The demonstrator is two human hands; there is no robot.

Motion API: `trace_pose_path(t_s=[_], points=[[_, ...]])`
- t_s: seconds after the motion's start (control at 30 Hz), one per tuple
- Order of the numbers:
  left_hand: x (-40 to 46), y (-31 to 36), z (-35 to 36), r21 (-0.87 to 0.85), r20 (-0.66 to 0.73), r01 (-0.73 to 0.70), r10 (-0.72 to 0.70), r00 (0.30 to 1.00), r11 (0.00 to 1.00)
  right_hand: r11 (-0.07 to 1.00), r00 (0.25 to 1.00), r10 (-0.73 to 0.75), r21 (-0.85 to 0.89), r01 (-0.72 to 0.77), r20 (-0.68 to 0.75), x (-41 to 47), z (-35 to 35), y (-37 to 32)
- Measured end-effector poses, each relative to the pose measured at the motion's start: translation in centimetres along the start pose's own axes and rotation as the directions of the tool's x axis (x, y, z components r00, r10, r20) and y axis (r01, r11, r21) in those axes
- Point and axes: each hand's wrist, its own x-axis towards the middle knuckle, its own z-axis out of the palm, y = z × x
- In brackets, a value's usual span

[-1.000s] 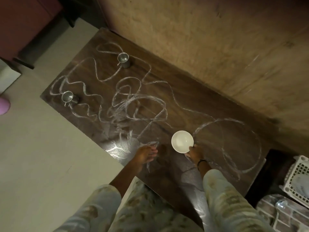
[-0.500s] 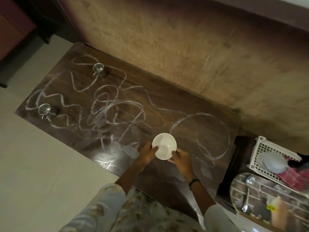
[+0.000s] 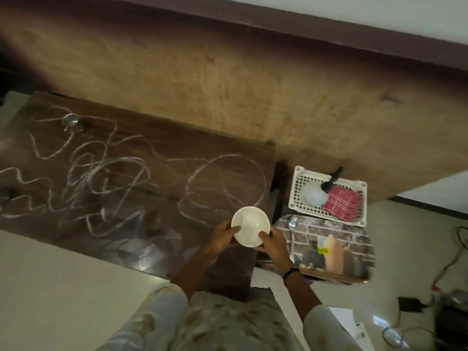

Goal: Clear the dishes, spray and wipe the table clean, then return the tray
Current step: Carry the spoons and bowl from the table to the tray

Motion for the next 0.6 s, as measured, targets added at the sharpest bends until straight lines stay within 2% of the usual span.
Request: trace_pose_path(t_s=[0.1,0.3,0.37,0.47,0.53,0.6], points=[[-1.2,-0.1,5.0,0.030,0.094,0.036,-0.038,0.995,0.999,0.986,0.988,0.062,0.164,-0.038,-0.145,0.0,-6.0,1.9],[-2.2,-0.9,9.1,0.109,0.135,0.029,-0.044,0.990,0.994,0.973,0.906,0.166,0.216,-0.085,-0.389,2.2,-14.6,6.8],[-2.3,-1.2,9.1,0.101,0.117,0.031,-0.042,0.992,0.994,0.965,0.896,0.195,0.239,-0.104,-0.400,2.9,-15.8,7.3],[-2.8,-1.7,8.4,0.091,0.066,0.030,-0.036,0.997,0.995,0.863,0.869,0.332,0.489,-0.124,-0.367,3.5,-16.4,6.9],[-2.8,-1.9,7.6,0.050,0.035,0.040,-0.042,0.999,0.998,0.836,0.860,0.358,0.536,-0.122,-0.363,4.1,-16.4,6.7],[-2.6,-1.6,7.1,-0.001,-0.003,0.070,-0.070,0.998,0.998,0.848,0.852,0.364,0.511,-0.138,-0.375,4.6,-16.3,6.1]])
